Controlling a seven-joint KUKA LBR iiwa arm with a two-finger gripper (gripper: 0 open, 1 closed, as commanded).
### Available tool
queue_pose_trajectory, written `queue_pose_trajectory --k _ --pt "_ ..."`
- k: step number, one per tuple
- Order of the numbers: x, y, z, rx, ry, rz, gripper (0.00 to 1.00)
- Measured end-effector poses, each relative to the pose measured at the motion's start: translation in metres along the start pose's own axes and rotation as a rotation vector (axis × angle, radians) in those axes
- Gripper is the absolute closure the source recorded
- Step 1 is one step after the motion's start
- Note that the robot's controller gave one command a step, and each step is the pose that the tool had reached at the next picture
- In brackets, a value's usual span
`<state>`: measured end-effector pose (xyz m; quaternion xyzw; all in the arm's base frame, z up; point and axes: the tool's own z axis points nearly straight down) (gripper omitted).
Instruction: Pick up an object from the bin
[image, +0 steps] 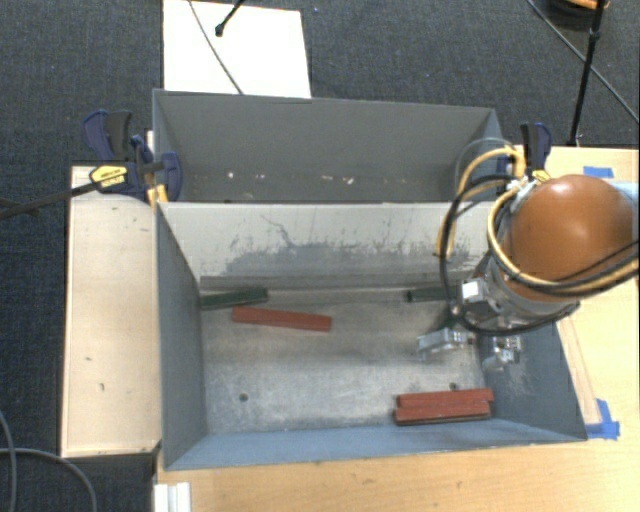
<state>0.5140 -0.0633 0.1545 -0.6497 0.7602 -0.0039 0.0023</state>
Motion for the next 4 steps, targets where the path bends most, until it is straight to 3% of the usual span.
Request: queue_pose_trajectory --k 1,2,3,4 --pt "0.035 -0.005 -0.006 -0.005 -0.002 0.027 0.0" --pt "0.044 0.027 0.023 -0.012 -0.003 -0.095 0.0" --pt "0.061 0.028 0.029 -0.012 -0.002 0.044 0.0" --pt "0.077 0.013 0.01 -0.005 -0.003 0.163 0.0"
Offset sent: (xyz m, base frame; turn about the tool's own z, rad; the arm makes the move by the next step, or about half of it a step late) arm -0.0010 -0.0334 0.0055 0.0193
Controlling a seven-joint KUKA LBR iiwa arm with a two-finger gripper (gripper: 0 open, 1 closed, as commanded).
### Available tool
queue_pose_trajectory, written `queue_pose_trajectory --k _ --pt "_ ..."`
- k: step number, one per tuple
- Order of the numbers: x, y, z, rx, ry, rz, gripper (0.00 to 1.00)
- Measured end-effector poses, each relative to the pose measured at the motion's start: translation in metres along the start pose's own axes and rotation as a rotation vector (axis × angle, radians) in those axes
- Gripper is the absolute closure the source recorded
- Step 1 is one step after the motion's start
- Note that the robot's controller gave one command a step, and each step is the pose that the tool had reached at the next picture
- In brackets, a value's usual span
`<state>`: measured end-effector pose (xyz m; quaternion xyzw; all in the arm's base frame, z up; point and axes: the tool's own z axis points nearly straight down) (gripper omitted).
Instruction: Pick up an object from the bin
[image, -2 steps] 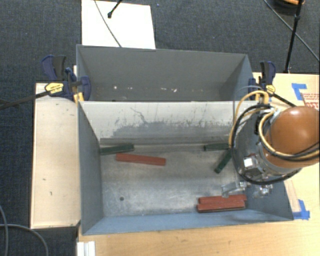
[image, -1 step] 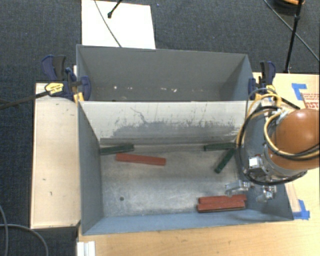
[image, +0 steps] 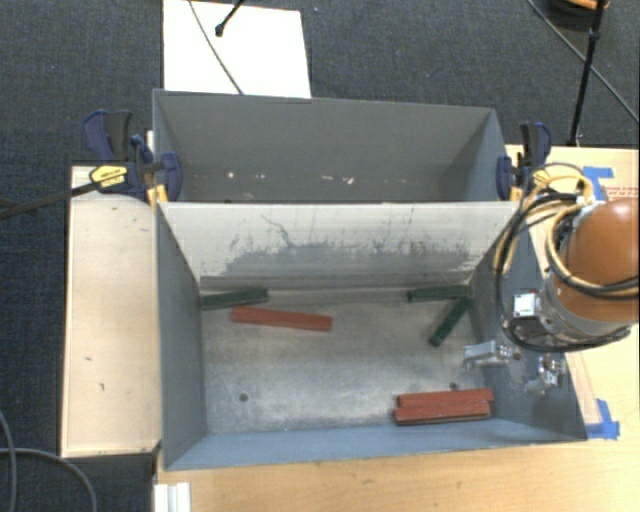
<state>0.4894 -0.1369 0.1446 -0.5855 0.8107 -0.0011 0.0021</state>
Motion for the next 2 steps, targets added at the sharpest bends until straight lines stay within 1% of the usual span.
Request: queue_pose_trajectory --k 1,2 --pt "-0.021 -0.025 -0.002 -0.001 -0.001 -0.158 0.0" --pt "0.001 -0.045 -0.015 -0.001 -0.001 -0.086 0.0"
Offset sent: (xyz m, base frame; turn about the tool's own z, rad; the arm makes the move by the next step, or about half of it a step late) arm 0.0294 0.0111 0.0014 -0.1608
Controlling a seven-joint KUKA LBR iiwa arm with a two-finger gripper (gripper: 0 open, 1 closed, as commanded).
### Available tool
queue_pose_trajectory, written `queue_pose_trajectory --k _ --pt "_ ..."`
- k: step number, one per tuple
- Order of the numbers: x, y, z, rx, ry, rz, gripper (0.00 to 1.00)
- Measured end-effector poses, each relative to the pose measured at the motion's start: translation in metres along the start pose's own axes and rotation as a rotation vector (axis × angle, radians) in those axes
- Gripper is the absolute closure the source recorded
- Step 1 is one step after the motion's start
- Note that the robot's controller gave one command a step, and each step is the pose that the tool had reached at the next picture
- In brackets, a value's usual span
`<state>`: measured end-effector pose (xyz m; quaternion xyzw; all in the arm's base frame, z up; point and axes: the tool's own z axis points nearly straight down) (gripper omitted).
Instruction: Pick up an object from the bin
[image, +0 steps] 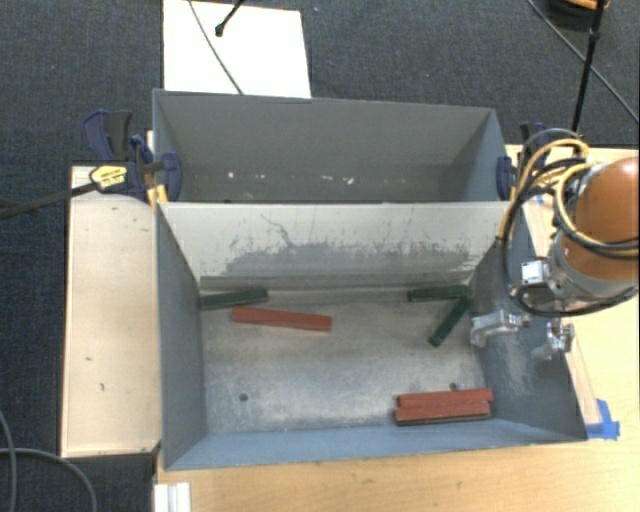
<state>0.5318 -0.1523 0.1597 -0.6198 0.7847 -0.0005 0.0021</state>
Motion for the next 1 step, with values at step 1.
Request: queue_pose_trajectory --k 1 --pt "-0.0372 -0.0193 -0.005 0.003 -0.002 0.537 0.0"
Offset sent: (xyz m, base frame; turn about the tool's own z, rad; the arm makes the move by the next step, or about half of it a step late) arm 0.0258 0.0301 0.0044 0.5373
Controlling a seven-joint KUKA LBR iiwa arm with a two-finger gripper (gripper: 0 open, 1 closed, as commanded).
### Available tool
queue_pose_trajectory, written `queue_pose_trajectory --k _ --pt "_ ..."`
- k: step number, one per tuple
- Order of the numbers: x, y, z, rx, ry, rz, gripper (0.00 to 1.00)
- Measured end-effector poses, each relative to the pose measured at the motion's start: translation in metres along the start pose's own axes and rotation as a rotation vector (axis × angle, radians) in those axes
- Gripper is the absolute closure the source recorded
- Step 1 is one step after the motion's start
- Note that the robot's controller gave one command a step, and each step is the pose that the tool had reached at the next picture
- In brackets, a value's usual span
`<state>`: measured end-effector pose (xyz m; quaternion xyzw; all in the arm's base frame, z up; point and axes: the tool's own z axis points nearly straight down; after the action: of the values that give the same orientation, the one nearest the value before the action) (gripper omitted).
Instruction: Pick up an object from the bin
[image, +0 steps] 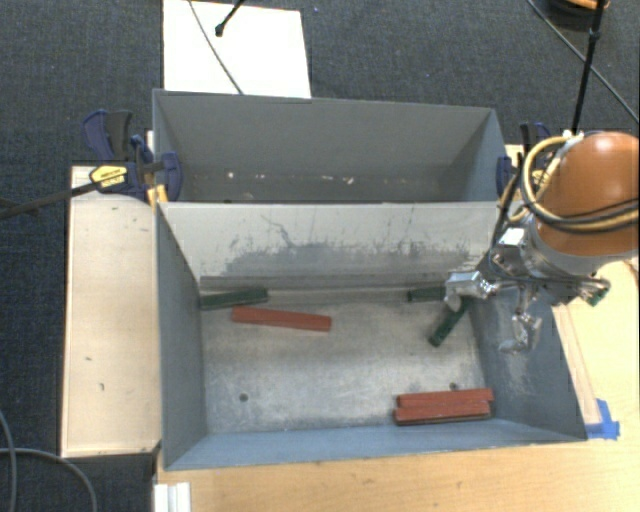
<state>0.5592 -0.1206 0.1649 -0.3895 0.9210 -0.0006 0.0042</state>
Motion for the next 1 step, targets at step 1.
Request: queue_pose_trajectory --k 1 --pt "-0.0281 -0.0126 0.0971 -0.008 0.006 -0.234 0.0"
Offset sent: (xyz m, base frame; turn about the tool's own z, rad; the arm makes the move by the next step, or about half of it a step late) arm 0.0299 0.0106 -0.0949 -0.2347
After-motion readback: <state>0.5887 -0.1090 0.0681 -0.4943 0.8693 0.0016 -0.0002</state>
